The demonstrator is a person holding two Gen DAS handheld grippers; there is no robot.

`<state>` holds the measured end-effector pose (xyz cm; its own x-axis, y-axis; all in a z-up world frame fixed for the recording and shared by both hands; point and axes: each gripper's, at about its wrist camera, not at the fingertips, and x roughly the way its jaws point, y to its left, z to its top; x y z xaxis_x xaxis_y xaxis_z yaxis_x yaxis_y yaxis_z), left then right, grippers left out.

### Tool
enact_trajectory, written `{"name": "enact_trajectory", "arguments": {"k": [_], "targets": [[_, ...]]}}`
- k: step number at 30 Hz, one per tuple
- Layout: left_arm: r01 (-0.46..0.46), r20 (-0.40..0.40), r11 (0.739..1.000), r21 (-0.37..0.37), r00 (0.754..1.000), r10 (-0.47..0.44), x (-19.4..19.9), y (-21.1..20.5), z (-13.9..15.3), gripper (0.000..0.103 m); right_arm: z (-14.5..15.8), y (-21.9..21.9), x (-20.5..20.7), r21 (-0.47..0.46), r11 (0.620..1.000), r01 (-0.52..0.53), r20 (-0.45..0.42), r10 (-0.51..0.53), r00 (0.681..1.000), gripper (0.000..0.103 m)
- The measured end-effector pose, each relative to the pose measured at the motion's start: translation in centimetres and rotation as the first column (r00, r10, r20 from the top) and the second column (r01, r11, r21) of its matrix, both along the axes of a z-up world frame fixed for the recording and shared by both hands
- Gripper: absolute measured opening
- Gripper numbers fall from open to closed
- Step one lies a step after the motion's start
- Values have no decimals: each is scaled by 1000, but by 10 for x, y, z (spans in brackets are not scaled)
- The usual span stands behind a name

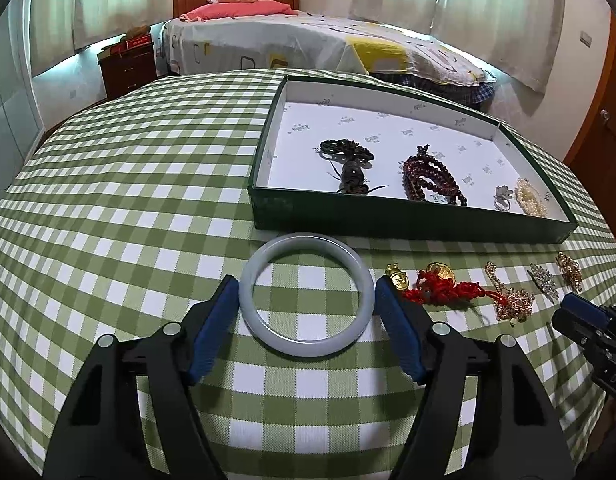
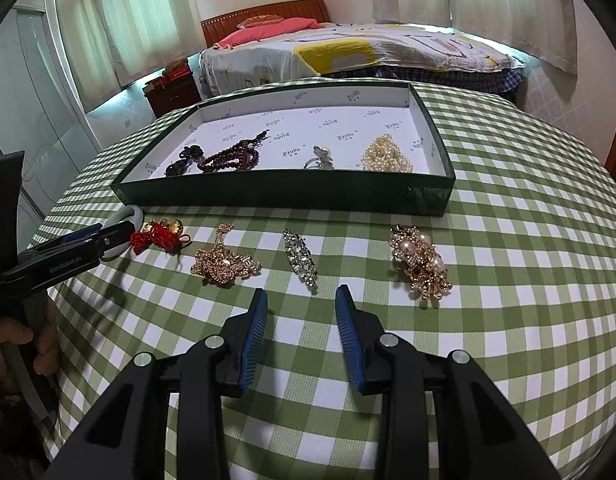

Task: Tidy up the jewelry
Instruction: 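Lower the left tool around the white jade bangle while the right tool grasps the rhinestone brooch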

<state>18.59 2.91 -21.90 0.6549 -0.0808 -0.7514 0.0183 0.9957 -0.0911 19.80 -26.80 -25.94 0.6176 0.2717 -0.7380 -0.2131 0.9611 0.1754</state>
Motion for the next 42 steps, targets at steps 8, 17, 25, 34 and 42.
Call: {"name": "enact_trajectory", "arguments": {"k": [8, 17, 25, 34, 42], "targets": [[8, 37, 1000, 15, 999, -9, -10, -2, 6, 68, 0, 2, 2, 0, 1000, -8, 0, 8, 1000, 36], [-10, 60, 1000, 15, 998, 9, -18, 3, 14, 68, 4, 7, 14, -3, 1000, -9, 11, 9, 1000, 36], [-5, 70, 1000, 10, 998, 4, -18, 2, 19, 68, -1, 12, 30, -31, 999, -14, 7, 15, 1000, 28], [4, 77, 1000, 8, 997, -5, -22, -3, 25, 68, -1, 14, 25, -65, 998, -20, 15, 21, 1000, 12], [21, 98, 1000, 7, 995, -22, -29, -9, 32, 68, 4, 14, 19, -57, 998, -16, 35, 18, 999, 12]]}}
